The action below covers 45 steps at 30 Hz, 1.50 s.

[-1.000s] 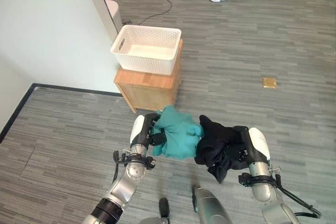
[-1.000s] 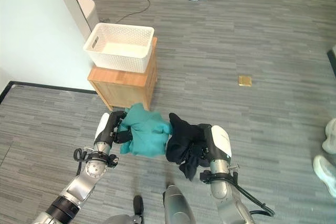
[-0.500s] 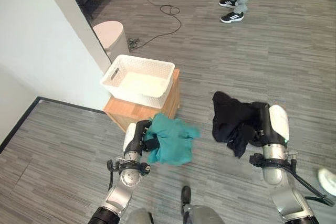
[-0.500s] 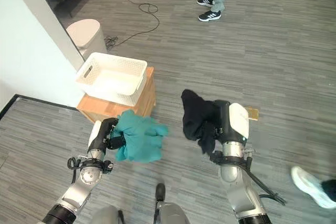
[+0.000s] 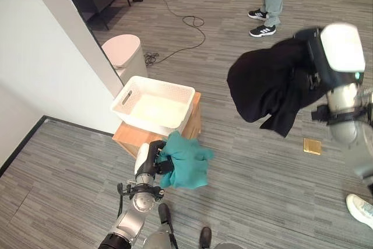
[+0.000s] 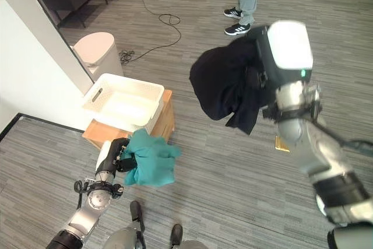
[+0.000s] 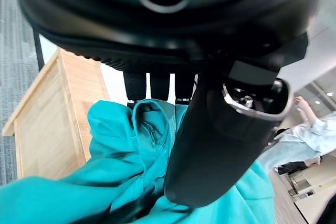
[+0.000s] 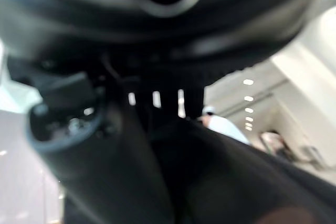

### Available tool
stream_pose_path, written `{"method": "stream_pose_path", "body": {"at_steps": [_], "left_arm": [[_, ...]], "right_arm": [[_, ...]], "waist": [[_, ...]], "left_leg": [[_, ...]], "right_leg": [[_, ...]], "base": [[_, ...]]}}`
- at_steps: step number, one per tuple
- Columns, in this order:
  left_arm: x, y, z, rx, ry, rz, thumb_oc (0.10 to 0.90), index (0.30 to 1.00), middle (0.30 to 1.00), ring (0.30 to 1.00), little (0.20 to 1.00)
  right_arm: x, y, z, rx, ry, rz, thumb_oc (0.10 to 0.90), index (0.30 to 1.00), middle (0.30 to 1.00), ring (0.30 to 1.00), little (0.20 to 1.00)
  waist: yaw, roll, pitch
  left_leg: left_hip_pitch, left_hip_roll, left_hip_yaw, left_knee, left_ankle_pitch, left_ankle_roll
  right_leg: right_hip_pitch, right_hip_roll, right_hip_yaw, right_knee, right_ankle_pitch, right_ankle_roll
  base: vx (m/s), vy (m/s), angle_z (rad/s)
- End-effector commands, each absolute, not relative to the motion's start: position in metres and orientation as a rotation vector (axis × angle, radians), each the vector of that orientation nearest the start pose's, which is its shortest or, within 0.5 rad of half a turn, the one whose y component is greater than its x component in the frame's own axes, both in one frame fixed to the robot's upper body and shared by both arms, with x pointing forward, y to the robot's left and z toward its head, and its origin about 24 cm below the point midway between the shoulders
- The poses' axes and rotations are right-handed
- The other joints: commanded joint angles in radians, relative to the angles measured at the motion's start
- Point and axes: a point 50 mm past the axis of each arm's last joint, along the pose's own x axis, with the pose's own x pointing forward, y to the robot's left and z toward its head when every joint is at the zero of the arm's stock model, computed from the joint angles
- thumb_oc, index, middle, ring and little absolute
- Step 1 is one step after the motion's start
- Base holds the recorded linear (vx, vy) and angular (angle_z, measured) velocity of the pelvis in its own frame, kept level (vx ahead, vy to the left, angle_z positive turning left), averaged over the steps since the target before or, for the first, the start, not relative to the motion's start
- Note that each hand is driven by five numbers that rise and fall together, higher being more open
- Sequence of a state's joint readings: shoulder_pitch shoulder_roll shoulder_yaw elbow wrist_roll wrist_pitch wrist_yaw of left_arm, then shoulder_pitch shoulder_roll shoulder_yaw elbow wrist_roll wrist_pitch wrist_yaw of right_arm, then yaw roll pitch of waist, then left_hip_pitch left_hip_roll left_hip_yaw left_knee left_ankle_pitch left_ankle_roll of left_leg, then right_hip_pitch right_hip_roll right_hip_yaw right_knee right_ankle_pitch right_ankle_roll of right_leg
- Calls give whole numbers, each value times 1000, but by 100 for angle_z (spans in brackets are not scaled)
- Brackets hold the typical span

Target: Pick up bed clothes into laundry basket.

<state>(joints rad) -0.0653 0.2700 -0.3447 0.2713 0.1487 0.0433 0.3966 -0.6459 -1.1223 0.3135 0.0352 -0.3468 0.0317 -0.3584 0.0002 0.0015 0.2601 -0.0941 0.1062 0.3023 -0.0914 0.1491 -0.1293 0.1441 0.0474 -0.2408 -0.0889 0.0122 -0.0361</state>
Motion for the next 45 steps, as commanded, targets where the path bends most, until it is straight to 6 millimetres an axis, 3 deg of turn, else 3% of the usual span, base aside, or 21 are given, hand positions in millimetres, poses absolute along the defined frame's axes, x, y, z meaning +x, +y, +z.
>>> {"method": "stream_pose_path", "body": {"at_steps": [1, 3, 6, 7, 8, 9, 10, 11, 13, 15, 16, 20, 25, 30, 33, 36, 39, 40, 41, 45], "left_arm": [[264, 136, 20, 480, -35, 17, 400, 300, 300, 300, 300], [261, 137, 16, 475, -16, 5, 400, 300, 300, 300, 300], [258, 136, 11, 481, 14, -17, 400, 300, 300, 300, 300], [259, 137, 10, 508, 20, -30, 400, 300, 300, 300, 300], [259, 138, 9, 516, 19, -32, 400, 300, 300, 300, 300], [260, 138, 10, 515, 18, -31, 400, 300, 300, 300, 300], [261, 136, 10, 521, 11, -41, 400, 300, 300, 300, 300], [262, 135, 10, 520, 10, -41, 400, 300, 300, 300, 300], [264, 134, 11, 543, 0, -65, 400, 300, 300, 300, 300], [266, 137, 12, 551, 2, -55, 400, 300, 300, 300, 300], [262, 142, 7, 550, 27, -39, 400, 300, 300, 300, 300], [252, 152, 0, 535, 65, -19, 400, 300, 300, 300, 300], [246, 157, -6, 502, 103, 21, 400, 300, 300, 300, 300], [240, 154, -11, 486, 131, 17, 400, 300, 300, 300, 300], [236, 152, -14, 480, 139, -2, 400, 300, 300, 300, 300], [236, 150, -14, 472, 137, -8, 400, 300, 300, 300, 300], [238, 148, -14, 472, 134, -18, 400, 300, 300, 300, 300], [238, 149, -14, 472, 138, -18, 400, 300, 300, 300, 300], [238, 150, -15, 476, 144, -21, 400, 300, 300, 300, 300], [235, 160, -21, 482, 189, 9, 400, 300, 300, 300, 300]], "right_arm": [[289, -233, 361, -1423, -1000, -468, 400, 300, 300, 300, 300], [290, -234, 369, -1421, -1004, -487, 400, 300, 300, 300, 300], [290, -241, 373, -1430, -979, -539, 400, 300, 300, 300, 300], [291, -242, 377, -1445, -977, -564, 400, 300, 300, 300, 300], [292, -240, 379, -1438, -981, -564, 400, 300, 300, 300, 300], [292, -240, 379, -1438, -983, -564, 400, 300, 300, 300, 300], [291, -245, 382, -1439, -964, -583, 400, 300, 300, 300, 300], [290, -245, 382, -1440, -964, -583, 400, 300, 300, 300, 300], [286, -252, 385, -1445, -963, -618, 400, 300, 300, 300, 300], [287, -257, 383, -1437, -942, -635, 400, 300, 300, 300, 300], [291, -258, 375, -1402, -918, -623, 400, 300, 300, 300, 300], [305, -255, 360, -1407, -856, -578, 400, 300, 300, 300, 300], [317, -246, 320, -1366, -778, -483, 400, 300, 300, 300, 300], [323, -229, 251, -1246, -661, -336, 400, 300, 300, 300, 300], [331, -221, 231, -1259, -604, -281, 400, 300, 300, 300, 300], [337, -217, 224, -1262, -576, -263, 400, 300, 300, 300, 300], [351, -236, 200, -1314, -398, -270, 400, 300, 300, 300, 300], [353, -243, 192, -1317, -335, -271, 645, 667, 667, 667, 667], [354, -251, 186, -1328, -278, -276, 800, 900, 900, 900, 900], [350, -270, 162, -1329, -138, -302, 800, 900, 900, 900, 900]], "waist": [[72, -8, -161], [82, -22, -174], [93, -44, -164], [80, -46, -134], [72, -43, -120], [72, -40, -121], [55, -38, -97], [51, -35, -98], [32, -44, -80], [34, -46, -77], [48, -63, -85], [82, -85, -110], [99, -83, -109], [128, -69, -98], [151, -70, -98], [160, -73, -92], [185, -78, -72], [184, -77, -70], [184, -76, -68], [170, -61, -67]], "left_leg": [[55, 57, 19, 8, 9, -5], [56, 43, 16, 4, -9, 6], [75, 5, -3, 4, -59, 39], [89, -12, -38, 4, -82, 59], [99, -17, -60, 4, -94, 60], [94, -13, -58, 4, -89, 60], [94, -24, -118, 4, -94, 54], [93, -22, -123, 4, -97, 52], [100, -41, -178, 4, -110, 51], [104, -41, -190, 4, -108, 50], [109, -41, -191, 4, -124, 52], [117, -38, -196, 4, -140, 49], [112, -42, -222, 4, -139, 43], [98, -43, -252, 4, -136, 41], [93, -43, -262, 4, -131, 37], [86, -43, -273, 4, -126, 33], [53, -43, -297, 4, -112, 23], [47, -43, -301, 4, -111, 20], [43, -41, -303, 4, -110, 19], [45, -40, -296, 4, -110, 19]], "right_leg": [[104, -191, 5, 2, -145, 185], [125, -206, -20, 10, -136, 192], [69, -247, -38, 221, -113, 224], [-35, -236, 34, 387, -80, 233], [-85, -219, 80, 416, -94, 230], [-91, -215, 81, 417, -89, 227], [-150, -160, 176, 313, -134, 199], [-143, -158, 171, 303, -133, 197], [-165, -137, 265, 190, -118, 182], [-149, -149, 258, 170, -106, 188], [-125, -183, 228, 130, -80, 194], [-75, -203, 187, 69, -56, 199], [-40, -207, 140, 50, -64, 197], [-24, -209, 103, 37, -75, 192], [-11, -209, 88, 24, -76, 191], [-7, -208, 79, 17, -75, 190], [-15, -203, 55, 17, -78, 190], [-17, -203, 48, 18, -80, 189], [-17, -203, 42, 18, -81, 188], [-14, -205, 43, 12, -77, 190]], "base": [[202, 61, 10], [195, 64, 9], [178, 88, 43], [152, 100, 78], [94, 60, 67], [130, -44, 65], [110, -48, 72], [210, -71, 107], [156, -69, 145], [59, -88, 142], [69, -129, 77], [115, -96, 29], [54, -25, 26], [6, -37, 20], [10, -21, 8], [-13, -30, 13], [-65, -56, 26], [-66, -69, 22], [-31, -38, 18], [-11, -11, 14]]}}
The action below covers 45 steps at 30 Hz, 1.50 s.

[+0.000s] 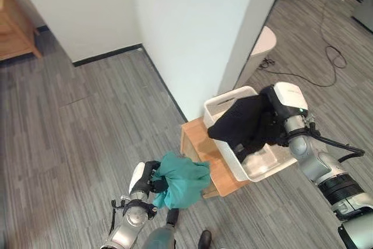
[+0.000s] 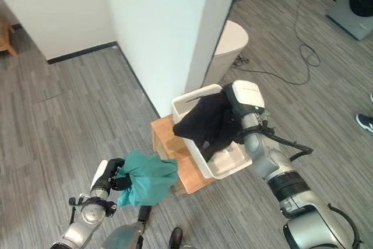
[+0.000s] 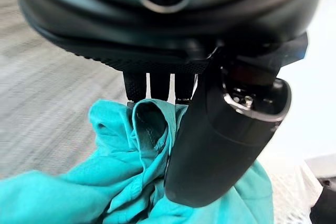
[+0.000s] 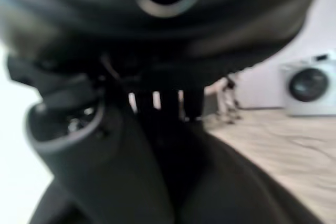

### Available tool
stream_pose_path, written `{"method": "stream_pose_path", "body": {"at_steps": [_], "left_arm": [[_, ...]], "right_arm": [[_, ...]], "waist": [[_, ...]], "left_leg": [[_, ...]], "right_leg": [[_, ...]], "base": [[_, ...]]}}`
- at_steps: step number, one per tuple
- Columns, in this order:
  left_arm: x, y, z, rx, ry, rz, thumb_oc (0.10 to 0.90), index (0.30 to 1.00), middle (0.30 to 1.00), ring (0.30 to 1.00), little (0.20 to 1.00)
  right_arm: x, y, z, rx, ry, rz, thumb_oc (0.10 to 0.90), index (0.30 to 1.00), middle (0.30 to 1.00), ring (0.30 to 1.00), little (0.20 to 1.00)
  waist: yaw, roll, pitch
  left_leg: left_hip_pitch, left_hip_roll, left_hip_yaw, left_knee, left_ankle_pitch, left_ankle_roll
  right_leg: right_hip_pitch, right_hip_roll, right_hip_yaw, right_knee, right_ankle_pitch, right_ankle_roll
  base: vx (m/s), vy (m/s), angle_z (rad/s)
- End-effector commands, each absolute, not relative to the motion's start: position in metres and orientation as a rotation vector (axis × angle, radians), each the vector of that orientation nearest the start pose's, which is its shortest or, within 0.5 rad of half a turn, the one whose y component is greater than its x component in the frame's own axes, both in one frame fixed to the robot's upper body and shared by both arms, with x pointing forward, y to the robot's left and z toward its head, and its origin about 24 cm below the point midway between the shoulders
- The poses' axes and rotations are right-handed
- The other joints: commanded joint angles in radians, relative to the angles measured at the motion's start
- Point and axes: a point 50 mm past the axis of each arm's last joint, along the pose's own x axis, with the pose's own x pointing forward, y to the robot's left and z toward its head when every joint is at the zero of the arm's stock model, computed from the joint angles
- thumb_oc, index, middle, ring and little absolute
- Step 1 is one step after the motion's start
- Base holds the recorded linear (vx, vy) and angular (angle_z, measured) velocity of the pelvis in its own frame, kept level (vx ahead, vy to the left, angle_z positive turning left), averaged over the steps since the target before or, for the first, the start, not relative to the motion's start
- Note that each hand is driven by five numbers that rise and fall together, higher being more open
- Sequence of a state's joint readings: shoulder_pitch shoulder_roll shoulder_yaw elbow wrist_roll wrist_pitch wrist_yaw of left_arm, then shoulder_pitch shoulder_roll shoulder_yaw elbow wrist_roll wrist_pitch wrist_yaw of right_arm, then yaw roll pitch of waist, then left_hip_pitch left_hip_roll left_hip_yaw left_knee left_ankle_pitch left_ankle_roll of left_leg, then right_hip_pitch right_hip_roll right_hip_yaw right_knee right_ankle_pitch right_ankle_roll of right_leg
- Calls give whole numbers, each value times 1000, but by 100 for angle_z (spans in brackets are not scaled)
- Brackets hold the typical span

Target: Pick up bed clothes into laundry basket.

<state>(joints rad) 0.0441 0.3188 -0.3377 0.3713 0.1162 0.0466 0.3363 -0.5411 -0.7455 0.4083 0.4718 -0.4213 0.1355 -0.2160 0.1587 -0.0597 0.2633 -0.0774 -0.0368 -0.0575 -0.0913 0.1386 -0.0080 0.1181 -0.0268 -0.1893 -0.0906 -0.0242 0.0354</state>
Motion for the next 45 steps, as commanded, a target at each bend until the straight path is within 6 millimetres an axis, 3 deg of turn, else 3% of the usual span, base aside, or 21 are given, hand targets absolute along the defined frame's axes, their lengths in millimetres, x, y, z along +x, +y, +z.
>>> {"method": "stream_pose_path", "body": {"at_steps": [1, 6, 10, 14, 15, 18, 19, 20, 21, 22, 26, 28, 29, 30, 31, 32, 33, 36, 38, 43, 45], "left_arm": [[235, 160, -21, 483, 189, 9, 400, 300, 300, 300, 300], [231, 170, -24, 488, 213, 42, 400, 300, 300, 300, 300], [234, 178, -18, 496, 188, 97, 400, 300, 300, 300, 300], [240, 182, -14, 524, 164, 146, 400, 300, 300, 300, 300], [246, 192, -6, 549, 133, 220, 400, 300, 300, 300, 300], [254, 201, 7, 581, 79, 289, 400, 300, 300, 300, 300], [267, 210, 32, 616, -28, 380, 400, 300, 300, 300, 300], [267, 209, 32, 622, -29, 374, 400, 300, 300, 300, 300], [277, 217, 63, 686, -163, 454, 400, 300, 300, 300, 300], [277, 216, 63, 693, -164, 451, 400, 300, 300, 300, 300], [303, 224, 152, 985, -515, 577, 400, 300, 300, 300, 300], [310, 208, 197, 1046, -700, 574, 400, 300, 300, 300, 300], [311, 192, 217, 1026, -799, 546, 400, 300, 300, 300, 300], [311, 160, 239, 955, -922, 443, 400, 300, 300, 300, 300], [312, 160, 240, 955, -925, 444, 400, 300, 300, 300, 300], [312, 134, 252, 875, -991, 340, 400, 300, 300, 300, 300], [312, 133, 253, 875, -994, 340, 400, 300, 300, 300, 300], [314, 97, 260, 744, -1026, 187, 400, 300, 300, 300, 300], [316, 90, 258, 730, -1017, 163, 400, 300, 300, 300, 300], [331, 84, 243, 795, -936, 151, 400, 300, 300, 300, 300], [351, 96, 234, 951, -851, 219, 400, 300, 300, 300, 300]], "right_arm": [[350, -270, 162, -1329, -137, -302, 800, 900, 900, 900, 900], [341, -273, 161, -1317, -159, -310, 800, 900, 900, 900, 900], [332, -270, 185, -1238, -293, -329, 800, 900, 900, 900, 900], [322, -276, 200, -1195, -361, -366, 800, 900, 900, 900, 900], [311, -284, 212, -1167, -423, -426, 800, 900, 900, 900, 900], [294, -293, 212, -1110, -462, -480, 800, 900, 900, 900, 900], [275, -308, 190, -1009, -411, -552, 800, 900, 900, 900, 900], [272, -309, 189, -1005, -406, -559, 800, 900, 900, 900, 900], [256, -318, 155, -929, -305, -585, 800, 900, 900, 900, 900], [254, -318, 154, -925, -301, -588, 800, 900, 900, 900, 900], [226, -331, 58, -873, 100, -491, 800, 900, 900, 900, 900], [204, -336, 0, -831, 363, -455, 800, 900, 900, 900, 900], [189, -335, -30, -799, 509, -440, 800, 900, 900, 900, 900], [161, -328, -71, -734, 724, -391, 800, 900, 900, 900, 900], [162, -328, -71, -732, 721, -392, 800, 900, 900, 900, 900], [134, -322, -97, -705, 888, -347, 800, 900, 900, 900, 900], [135, -321, -97, -703, 885, -348, 800, 900, 900, 900, 900], [91, -309, -125, -644, 1084, -304, 800, 900, 900, 900, 900], [84, -306, -129, -623, 1109, -301, 800, 900, 900, 900, 900], [81, -304, -130, -576, 1104, -326, 800, 900, 900, 900, 900], [90, -299, -129, -541, 1062, -336, 800, 900, 900, 900, 900]], "waist": [[13, -1, -70], [-15, 20, -82], [-39, 24, -101], [-52, 20, -114], [-75, 21, -122], [-96, 25, -130], [-121, 34, -136], [-115, 29, -137], [-145, 40, -140], [-142, 36, -141], [-197, 54, -138], [-220, 65, -133], [-232, 70, -128], [-249, 75, -126], [-247, 75, -126], [-268, 81, -126], [-266, 80, -124], [-312, 92, -113], [-323, 95, -105], [-364, 101, -91], [-391, 104, -86]], "left_leg": [[29, 103, 65, 4, -99, -102], [48, 103, 89, 4, -108, -101], [67, 104, 108, 4, -118, -98], [82, 105, 119, 4, -124, -98], [89, 105, 127, 4, -127, -99], [95, 105, 135, 4, -133, -97], [101, 104, 139, 4, -139, -94], [102, 103, 138, 4, -140, -94], [108, 104, 143, 4, -146, -91], [109, 104, 142, 4, -147, -91], [117, 108, 168, 4, -154, -85], [123, 110, 186, 4, -160, -81], [125, 111, 194, 4, -152, -79], [133, 111, 202, 4, -155, -78], [127, 112, 204, 4, -150, -78], [133, 114, 211, 4, -150, -79], [133, 114, 212, 4, -150, -79], [147, 119, 236, 4, -162, -82], [146, 122, 249, 4, -150, -82], [165, 130, 304, 4, -167, -82], [167, 138, 351, 4, -165, -85]], "right_leg": [[12, -131, -8, 14, -41, 118], [20, -142, 13, 5, -41, 123], [24, -151, 31, 3, -40, 127], [30, -153, 38, 3, -39, 128], [30, -153, 44, 3, -36, 131], [30, -154, 49, 3, -35, 132], [30, -154, 56, 3, -34, 132], [31, -154, 55, 3, -35, 132], [29, -154, 64, 4, -32, 133], [30, -154, 63, 3, -32, 133], [12, -156, 97, 8, -19, 139], [1, -156, 120, 8, -10, 141], [-5, -157, 130, 11, -1, 140], [-7, -156, 142, 9, 3, 141], [-12, -155, 144, 7, 9, 140], [-14, -154, 151, 8, 10, 140], [-15, -154, 152, 7, 11, 140], [-21, -154, 179, 7, 7, 144], [-33, -150, 195, 8, 21, 142], [-57, -143, 239, 6, 26, 156], [-84, -136, 270, 4, 39, 169]], "base": [[1, 5, -8], [24, 12, -7], [14, -14, -15], [9, -32, -6], [9, -30, -6], [13, -24, -17], [21, -29, -13], [27, -43, -5], [0, 0, 0], [13, -31, 0], [-37, 9, -15], [-43, 39, -19], [-3, 34, -30], [-46, 21, -27], [-15, 15, -26], [-21, 3, -21], [-10, 8, -21], [-4, 14, -25], [-38, 13, -50], [3, 26, -47], [14, 28, -71]]}}
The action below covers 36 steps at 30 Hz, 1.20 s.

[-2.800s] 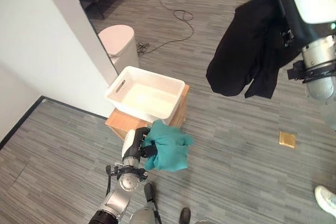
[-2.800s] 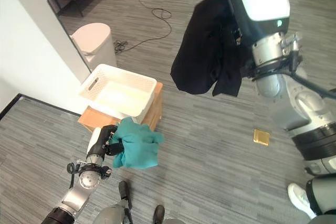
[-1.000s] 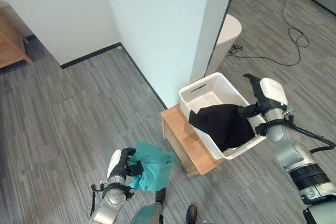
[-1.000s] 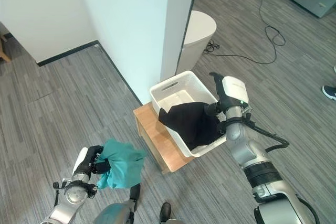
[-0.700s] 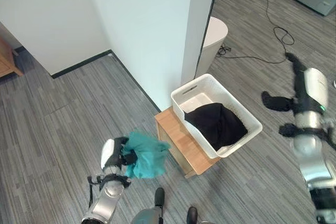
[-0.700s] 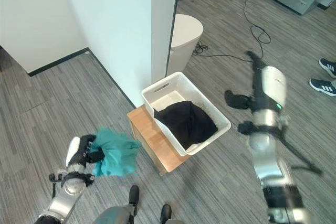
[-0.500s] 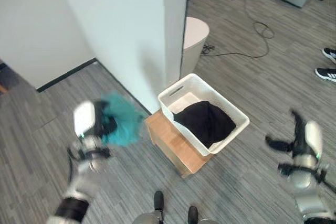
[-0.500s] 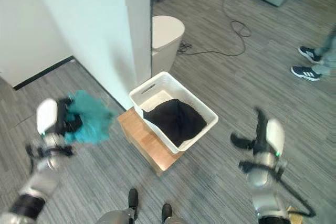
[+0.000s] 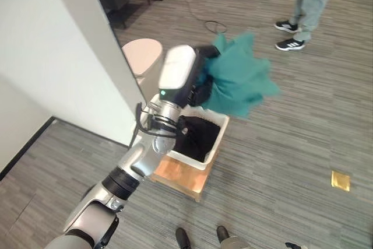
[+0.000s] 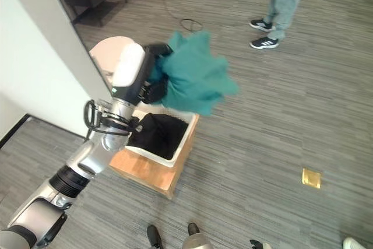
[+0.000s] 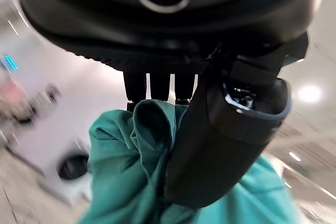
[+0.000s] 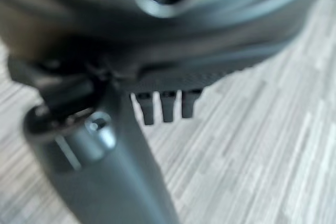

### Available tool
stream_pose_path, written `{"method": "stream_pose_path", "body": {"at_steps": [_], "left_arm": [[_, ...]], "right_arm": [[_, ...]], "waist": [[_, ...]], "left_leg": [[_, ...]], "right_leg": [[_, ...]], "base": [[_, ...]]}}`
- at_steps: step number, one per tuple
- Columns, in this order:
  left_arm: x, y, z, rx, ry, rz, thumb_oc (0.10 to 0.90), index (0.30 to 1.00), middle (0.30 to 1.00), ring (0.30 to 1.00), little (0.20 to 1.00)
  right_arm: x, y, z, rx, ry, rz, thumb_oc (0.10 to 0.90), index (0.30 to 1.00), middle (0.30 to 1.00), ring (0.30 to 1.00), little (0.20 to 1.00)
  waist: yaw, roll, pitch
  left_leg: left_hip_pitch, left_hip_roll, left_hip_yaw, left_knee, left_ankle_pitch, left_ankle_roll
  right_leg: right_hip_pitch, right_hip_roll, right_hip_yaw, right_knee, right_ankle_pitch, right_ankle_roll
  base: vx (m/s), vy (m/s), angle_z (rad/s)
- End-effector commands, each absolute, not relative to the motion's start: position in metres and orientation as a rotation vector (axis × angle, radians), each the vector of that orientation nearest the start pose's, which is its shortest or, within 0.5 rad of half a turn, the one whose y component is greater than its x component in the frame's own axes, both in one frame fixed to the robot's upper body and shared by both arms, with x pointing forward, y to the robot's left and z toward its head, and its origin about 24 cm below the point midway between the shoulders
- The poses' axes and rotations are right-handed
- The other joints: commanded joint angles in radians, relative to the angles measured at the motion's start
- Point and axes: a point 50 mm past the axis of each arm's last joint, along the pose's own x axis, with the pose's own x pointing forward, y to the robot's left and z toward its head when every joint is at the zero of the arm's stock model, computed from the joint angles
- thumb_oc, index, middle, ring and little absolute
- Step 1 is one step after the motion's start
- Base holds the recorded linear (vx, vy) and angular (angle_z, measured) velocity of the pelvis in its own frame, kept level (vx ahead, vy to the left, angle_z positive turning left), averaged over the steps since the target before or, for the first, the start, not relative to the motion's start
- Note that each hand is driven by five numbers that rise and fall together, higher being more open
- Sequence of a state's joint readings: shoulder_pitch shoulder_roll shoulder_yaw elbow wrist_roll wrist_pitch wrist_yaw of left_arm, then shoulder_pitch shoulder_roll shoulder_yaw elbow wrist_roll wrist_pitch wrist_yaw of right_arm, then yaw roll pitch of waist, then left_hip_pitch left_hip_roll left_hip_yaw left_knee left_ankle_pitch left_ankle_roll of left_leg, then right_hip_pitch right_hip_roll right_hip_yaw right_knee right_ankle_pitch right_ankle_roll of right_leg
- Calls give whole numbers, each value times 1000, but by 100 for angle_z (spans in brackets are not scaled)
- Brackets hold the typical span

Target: Pick up bed clothes into laundry basket.

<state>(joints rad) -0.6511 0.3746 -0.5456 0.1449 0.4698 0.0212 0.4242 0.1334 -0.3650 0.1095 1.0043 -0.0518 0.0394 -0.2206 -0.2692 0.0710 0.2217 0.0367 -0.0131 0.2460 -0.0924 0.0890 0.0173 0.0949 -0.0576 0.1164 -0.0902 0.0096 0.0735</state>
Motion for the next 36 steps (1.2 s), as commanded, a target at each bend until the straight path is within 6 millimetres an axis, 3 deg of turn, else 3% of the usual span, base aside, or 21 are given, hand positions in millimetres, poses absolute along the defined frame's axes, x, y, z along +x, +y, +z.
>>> {"method": "stream_pose_path", "body": {"at_steps": [1, 4, 9, 17, 21, 23, 25, 26, 30, 36], "left_arm": [[352, 95, 234, 952, -853, 221, 400, 300, 300, 300, 300], [373, 115, 236, 1147, -771, 316, 400, 300, 300, 300, 300], [382, 130, 256, 1249, -765, 401, 400, 300, 300, 300, 300], [397, 145, 269, 1564, -718, 475, 400, 300, 300, 300, 300], [399, 149, 268, 1592, -704, 480, 400, 300, 300, 300, 300], [402, 167, 269, 1719, -652, 517, 400, 300, 300, 300, 300], [403, 171, 273, 1761, -644, 530, 400, 300, 300, 300, 300], [403, 172, 267, 1777, -634, 522, 400, 300, 300, 300, 300], [408, 177, 247, 1850, -525, 513, 400, 300, 300, 300, 300], [414, 182, 227, 1938, -433, 460, 400, 300, 300, 300, 300]], "right_arm": [[91, -299, -129, -539, 1060, -336, 800, 900, 900, 900, 900], [100, -295, -127, -527, 1020, -332, 800, 900, 900, 900, 900], [95, -291, -130, -526, 1038, -320, 800, 900, 900, 900, 900], [86, -285, -138, -501, 1089, -315, 800, 900, 900, 900, 900], [84, -283, -140, -497, 1101, -314, 800, 900, 900, 900, 900], [74, -278, -146, -483, 1145, -307, 800, 900, 900, 900, 900], [76, -275, -147, -475, 1139, -300, 800, 900, 900, 900, 900], [95, -275, -142, -479, 1077, -319, 800, 900, 900, 900, 900], [101, -262, -143, -483, 1045, -269, 800, 900, 900, 900, 900], [113, -265, -140, -500, 1019, -271, 800, 900, 900, 900, 900]], "waist": [[40, -27, -43], [19, -30, -39], [14, -38, -36], [21, -46, -20], [23, -48, -19], [37, -48, -11], [40, -55, -6], [57, -58, -5], [72, -72, 4], [78, -85, 24]], "left_leg": [[53, 115, 51, 5, -116, -110], [49, 124, 101, 5, -115, -115], [41, 126, 127, 5, -112, -120], [14, 121, 125, 5, -105, -121], [12, 120, 121, 5, -105, -121], [3, 115, 105, 5, -104, -121], [-4, 113, 98, 5, -102, -121], [-9, 113, 90, 5, -99, -121], [-17, 115, 85, 5, -100, -120], [-38, 117, 83, 5, -96, -120]], "right_leg": [[-63, -105, -32, 4, 6, 131], [-91, -105, -26, 4, 20, 144], [-108, -111, -44, 3, 31, 155], [-122, -122, -70, 5, 35, 162], [-121, -123, -75, 6, 34, 162], [-118, -133, -94, 8, 36, 167], [-120, -136, -101, 8, 37, 169], [-118, -137, -110, 7, 37, 169], [-122, -140, -120, 9, 37, 172], [-143, -142, -127, 10, 44, 176]], "base": [[18, 21, -67], [7, 8, -70], [13, -3, -32], [-1, 14, 1], [0, 7, 6], [6, 69, 2], [-21, 40, 23], [-23, 2, 27], [-9, 23, 16], [-42, 29, 3]]}}
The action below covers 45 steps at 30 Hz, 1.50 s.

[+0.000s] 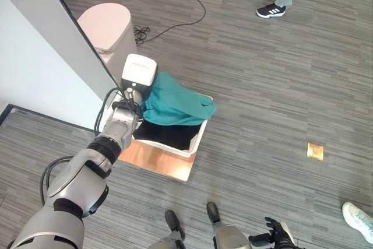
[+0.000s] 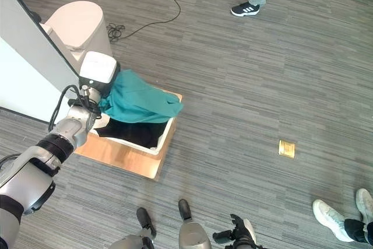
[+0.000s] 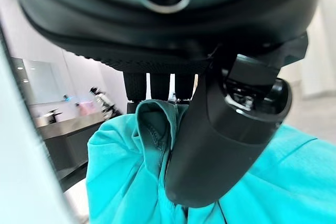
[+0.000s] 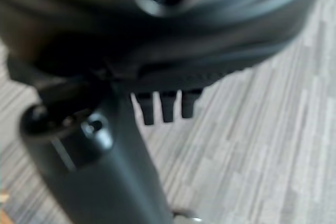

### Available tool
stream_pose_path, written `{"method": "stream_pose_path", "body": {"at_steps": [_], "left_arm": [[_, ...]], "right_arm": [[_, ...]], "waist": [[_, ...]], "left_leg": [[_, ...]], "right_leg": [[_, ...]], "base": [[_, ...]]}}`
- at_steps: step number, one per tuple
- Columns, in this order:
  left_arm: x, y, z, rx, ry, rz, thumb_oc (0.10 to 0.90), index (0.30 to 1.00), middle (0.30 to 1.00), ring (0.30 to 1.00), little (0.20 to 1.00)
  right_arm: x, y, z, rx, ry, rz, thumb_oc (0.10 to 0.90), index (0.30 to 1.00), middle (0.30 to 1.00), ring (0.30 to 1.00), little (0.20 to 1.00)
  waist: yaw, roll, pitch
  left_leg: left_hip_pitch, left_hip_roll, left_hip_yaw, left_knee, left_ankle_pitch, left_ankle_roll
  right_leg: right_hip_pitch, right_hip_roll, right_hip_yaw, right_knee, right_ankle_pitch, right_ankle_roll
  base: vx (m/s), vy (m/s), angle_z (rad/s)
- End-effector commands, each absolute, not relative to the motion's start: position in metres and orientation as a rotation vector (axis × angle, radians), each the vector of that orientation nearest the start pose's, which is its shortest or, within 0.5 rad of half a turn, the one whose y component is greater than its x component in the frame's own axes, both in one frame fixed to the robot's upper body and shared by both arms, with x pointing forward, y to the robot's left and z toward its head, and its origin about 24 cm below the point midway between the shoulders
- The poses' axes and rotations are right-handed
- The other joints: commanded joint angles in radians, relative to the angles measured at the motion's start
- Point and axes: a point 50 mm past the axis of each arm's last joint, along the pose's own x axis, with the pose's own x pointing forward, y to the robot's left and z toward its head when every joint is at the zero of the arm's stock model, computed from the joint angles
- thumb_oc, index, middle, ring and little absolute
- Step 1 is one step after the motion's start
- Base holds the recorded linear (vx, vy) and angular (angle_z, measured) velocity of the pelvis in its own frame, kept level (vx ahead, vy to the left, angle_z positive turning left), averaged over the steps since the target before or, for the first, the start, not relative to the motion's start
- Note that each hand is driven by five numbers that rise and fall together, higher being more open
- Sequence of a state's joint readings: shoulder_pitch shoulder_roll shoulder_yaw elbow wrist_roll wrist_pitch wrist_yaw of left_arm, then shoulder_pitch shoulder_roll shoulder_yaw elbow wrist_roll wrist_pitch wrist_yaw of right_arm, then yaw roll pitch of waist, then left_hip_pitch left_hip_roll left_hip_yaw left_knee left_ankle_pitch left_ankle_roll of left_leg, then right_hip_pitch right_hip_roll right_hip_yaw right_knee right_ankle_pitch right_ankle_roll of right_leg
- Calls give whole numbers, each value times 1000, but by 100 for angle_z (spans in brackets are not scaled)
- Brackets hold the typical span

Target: Pick up bed clothes into laundry basket.

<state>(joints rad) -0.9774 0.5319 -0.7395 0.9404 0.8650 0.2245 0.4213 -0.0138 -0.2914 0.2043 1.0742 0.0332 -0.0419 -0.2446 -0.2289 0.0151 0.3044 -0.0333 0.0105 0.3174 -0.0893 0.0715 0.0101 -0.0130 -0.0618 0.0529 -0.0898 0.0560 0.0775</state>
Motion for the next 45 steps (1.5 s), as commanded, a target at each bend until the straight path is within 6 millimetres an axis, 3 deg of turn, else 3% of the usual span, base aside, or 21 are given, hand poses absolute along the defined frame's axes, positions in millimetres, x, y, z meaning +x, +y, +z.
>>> {"method": "stream_pose_path", "body": {"at_steps": [1, 2, 4, 5, 6, 11, 14, 17, 21, 24, 25, 28, 32, 35, 38, 41, 42, 43, 44, 45], "left_arm": [[414, 182, 222, 1932, -423, 449, 400, 300, 300, 300, 300], [413, 185, 206, 1915, -382, 414, 400, 300, 300, 300, 300], [412, 183, 199, 1911, -378, 394, 400, 300, 300, 300, 300], [412, 181, 192, 1909, -368, 370, 552, 528, 528, 528, 528], [411, 178, 185, 1887, -357, 352, 800, 900, 900, 900, 900], [402, 162, 142, 1792, -312, 233, 800, 900, 900, 900, 900], [400, 156, 137, 1769, -326, 219, 800, 900, 900, 900, 900], [401, 154, 143, 1751, -353, 240, 800, 900, 900, 900, 900], [401, 143, 180, 1714, -526, 325, 800, 900, 900, 900, 900], [399, 137, 194, 1691, -611, 340, 800, 900, 900, 900, 900], [393, 130, 210, 1619, -704, 375, 800, 900, 900, 900, 900], [388, 125, 215, 1538, -749, 384, 800, 900, 900, 900, 900], [376, 112, 205, 1286, -749, 315, 800, 900, 900, 900, 900], [373, 110, 198, 1192, -713, 254, 800, 900, 900, 900, 900], [369, 113, 186, 965, -604, 145, 800, 900, 900, 900, 900], [358, 119, 188, 693, -588, 139, 800, 900, 900, 900, 900], [346, 123, 181, 591, -576, 106, 800, 900, 900, 900, 900], [345, 124, 181, 591, -574, 107, 800, 900, 900, 900, 900], [339, 126, 172, 548, -550, 88, 800, 900, 900, 900, 900], [327, 133, 151, 493, -481, 57, 800, 900, 900, 900, 900]], "right_arm": [[115, -265, -139, -502, 1015, -271, 800, 900, 900, 900, 900], [114, -262, -140, -507, 1019, -261, 800, 900, 900, 900, 900], [113, -263, -140, -510, 1022, -262, 800, 900, 900, 900, 900], [112, -262, -141, -512, 1025, -259, 800, 900, 900, 900, 900], [113, -262, -141, -508, 1026, -260, 800, 900, 900, 900, 900], [108, -260, -144, -517, 1055, -258, 800, 900, 900, 900, 900], [107, -259, -145, -518, 1061, -252, 800, 900, 900, 900, 900], [107, -261, -144, -519, 1060, -256, 800, 900, 900, 900, 900], [105, -263, -144, -520, 1059, -254, 800, 900, 900, 900, 900], [103, -263, -144, -513, 1066, -255, 800, 900, 900, 900, 900], [99, -261, -146, -509, 1081, -248, 800, 900, 900, 900, 900], [93, -259, -149, -510, 1101, -242, 800, 900, 900, 900, 900], [80, -259, -153, -514, 1156, -261, 800, 900, 900, 900, 900], [77, -260, -153, -511, 1173, -269, 800, 900, 900, 900, 900], [76, -258, -155, -490, 1191, -266, 800, 900, 900, 900, 900], [91, -251, -152, -475, 1136, -253, 800, 900, 900, 900, 900], [104, -245, -149, -457, 1084, -239, 800, 900, 900, 900, 900], [104, -245, -149, -458, 1085, -238, 800, 900, 900, 900, 900], [111, -242, -147, -458, 1061, -223, 800, 900, 900, 900, 900], [124, -237, -144, -462, 1019, -192, 800, 900, 900, 900, 900]], "waist": [[39, -31, -56], [43, -37, -52], [43, -38, -52], [44, -38, -50], [45, -40, -46], [51, -43, -42], [54, -42, -46], [55, -38, -48], [57, -27, -56], [57, -22, -62], [58, -18, -69], [57, -16, -78], [64, -8, -102], [68, -3, -111], [86, 11, -126], [118, 21, -132], [145, 29, -130], [142, 29, -132], [158, 35, -131], [191, 42, -131]], "left_leg": [[29, 94, 11, 2, -78, -112], [25, 93, 10, 2, -78, -111], [23, 93, 8, 2, -79, -111], [21, 93, 6, 2, -78, -110], [19, 93, 5, 2, -78, -110], [14, 87, 1, 2, -79, -107], [18, 85, -2, 2, -81, -107], [23, 84, -4, 2, -83, -107], [35, 84, -19, 2, -85, -110], [42, 85, -29, 2, -87, -111], [50, 87, -37, 2, -89, -112], [61, 88, -46, 2, -91, -112], [78, 85, -68, 2, -93, -111], [84, 84, -82, 2, -93, -110], [89, 79, -110, 2, -94, -106], [87, 73, -153, 2, -87, -102], [77, 69, -180, 2, -77, -103], [77, 69, -182, 2, -77, -103], [70, 66, -198, 2, -72, -103], [60, 63, -226, 2, -60, -105]], "right_leg": [[-38, -139, -66, 10, -2, 173], [-39, -139, -70, 10, -2, 172], [-41, -140, -72, 10, -1, 171], [-42, -141, -73, 10, -2, 170], [-44, -141, -75, 10, -1, 169], [-48, -143, -79, 11, -2, 167], [-45, -144, -79, 11, -3, 165], [-40, -144, -80, 10, -5, 163], [-22, -143, -82, 11, -15, 158], [-10, -142, -83, 11, -23, 154], [3, -141, -87, 11, -30, 151], [21, -140, -92, 12, -36, 146], [51, -140, -102, 12, -49, 137], [62, -139, -104, 13, -54, 133], [78, -139, -113, 15, -63, 123], [95, -139, -139, 21, -73, 113], [101, -134, -157, 32, -83, 105], [101, -134, -159, 32, -84, 105], [106, -130, -172, 37, -91, 99], [115, -121, -195, 41, -102, 89]], "base": [[-15, 11, 10], [-14, 12, 11], [-7, 12, 7], [0, 0, 0], [0, 0, 0], [0, 0, 0], [0, 0, 0], [0, 0, 0], [-3, -33, 6], [5, -45, 16], [9, -58, 18], [19, -62, 17], [26, -39, 18], [24, -33, 9], [28, -50, 17], [-2, -69, 30], [-33, -52, 35], [-34, -53, 32], [-42, -54, 41], [-60, -81, 60]]}}
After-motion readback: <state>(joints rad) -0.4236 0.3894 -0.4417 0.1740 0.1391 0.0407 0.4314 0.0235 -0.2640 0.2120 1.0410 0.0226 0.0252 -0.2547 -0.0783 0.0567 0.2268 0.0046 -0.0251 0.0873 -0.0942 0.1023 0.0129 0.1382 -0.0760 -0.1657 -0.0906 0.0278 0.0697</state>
